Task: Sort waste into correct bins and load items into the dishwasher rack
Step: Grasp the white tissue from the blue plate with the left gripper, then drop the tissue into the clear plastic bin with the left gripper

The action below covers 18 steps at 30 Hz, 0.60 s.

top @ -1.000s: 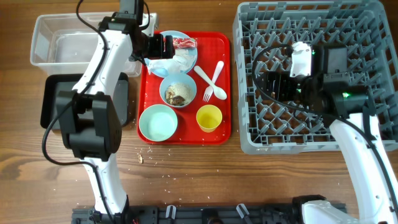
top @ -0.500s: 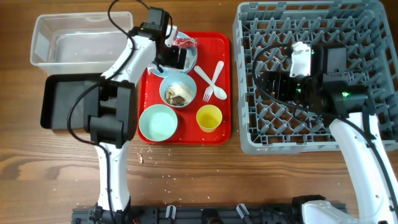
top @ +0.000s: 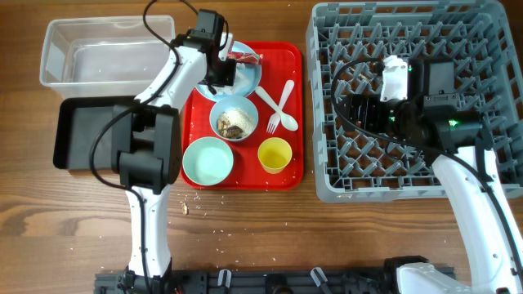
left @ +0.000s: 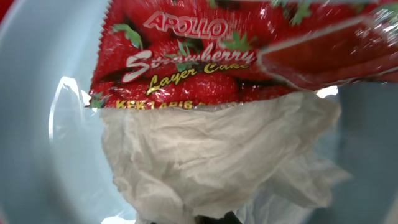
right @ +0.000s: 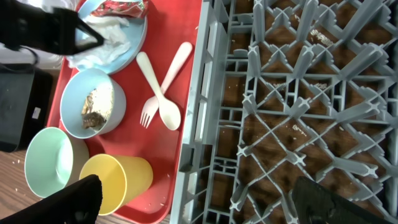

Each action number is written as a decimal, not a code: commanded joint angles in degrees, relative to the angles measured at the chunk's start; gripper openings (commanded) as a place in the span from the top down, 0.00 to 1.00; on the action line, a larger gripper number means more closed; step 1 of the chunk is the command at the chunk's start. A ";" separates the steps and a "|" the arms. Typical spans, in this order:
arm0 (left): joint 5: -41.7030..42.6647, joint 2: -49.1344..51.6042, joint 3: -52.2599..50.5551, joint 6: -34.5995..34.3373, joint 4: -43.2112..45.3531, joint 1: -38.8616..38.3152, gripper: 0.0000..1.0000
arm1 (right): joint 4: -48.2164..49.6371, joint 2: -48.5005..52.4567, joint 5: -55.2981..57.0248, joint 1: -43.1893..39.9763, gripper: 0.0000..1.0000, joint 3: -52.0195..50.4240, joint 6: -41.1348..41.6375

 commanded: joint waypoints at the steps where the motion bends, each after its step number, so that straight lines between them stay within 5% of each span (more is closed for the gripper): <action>1: 0.66 -10.36 3.41 -6.75 -2.16 2.62 0.96 | -0.26 0.63 1.38 0.24 0.00 0.92 0.81; 8: 0.66 -16.98 3.39 -6.78 -7.74 6.51 0.96 | 0.22 0.63 1.36 0.24 0.00 0.92 0.85; 18: -4.04 -14.08 3.26 -10.84 -0.28 18.51 0.96 | 0.17 0.63 1.36 0.24 0.01 0.92 0.98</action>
